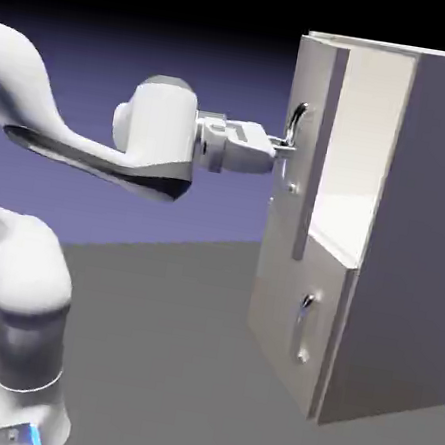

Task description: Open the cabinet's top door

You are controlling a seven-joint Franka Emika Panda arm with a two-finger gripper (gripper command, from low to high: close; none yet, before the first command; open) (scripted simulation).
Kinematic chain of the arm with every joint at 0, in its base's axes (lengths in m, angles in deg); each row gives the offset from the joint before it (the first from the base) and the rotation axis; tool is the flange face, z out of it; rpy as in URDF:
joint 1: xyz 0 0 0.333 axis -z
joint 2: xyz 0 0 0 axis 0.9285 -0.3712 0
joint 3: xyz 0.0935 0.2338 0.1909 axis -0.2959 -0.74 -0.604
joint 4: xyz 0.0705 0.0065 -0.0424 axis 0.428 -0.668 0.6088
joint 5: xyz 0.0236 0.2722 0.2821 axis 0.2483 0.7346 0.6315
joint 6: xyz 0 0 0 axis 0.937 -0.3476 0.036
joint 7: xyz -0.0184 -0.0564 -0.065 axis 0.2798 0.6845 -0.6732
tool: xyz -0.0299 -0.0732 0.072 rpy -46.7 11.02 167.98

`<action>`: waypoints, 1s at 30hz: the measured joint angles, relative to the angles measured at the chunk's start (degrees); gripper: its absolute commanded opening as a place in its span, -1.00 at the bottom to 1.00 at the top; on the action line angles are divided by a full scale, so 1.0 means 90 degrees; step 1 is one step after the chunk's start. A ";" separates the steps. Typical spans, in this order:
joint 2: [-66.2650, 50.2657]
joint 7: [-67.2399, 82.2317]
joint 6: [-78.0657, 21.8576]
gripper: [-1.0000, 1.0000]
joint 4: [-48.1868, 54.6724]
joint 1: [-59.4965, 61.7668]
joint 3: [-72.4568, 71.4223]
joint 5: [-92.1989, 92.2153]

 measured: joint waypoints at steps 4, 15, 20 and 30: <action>0.0331 0.0008 0.0415 -1.00 -0.0102 0.0923 -0.0783 0.0631; 0.1422 0.1874 -0.0036 -1.00 -0.0739 0.1311 -0.1848 0.3525; 0.1796 0.2682 -0.1174 -1.00 -0.0911 0.0765 -0.2407 0.4907; 0.1855 0.3295 -0.3943 -1.00 -0.0345 0.0184 -0.4210 0.7178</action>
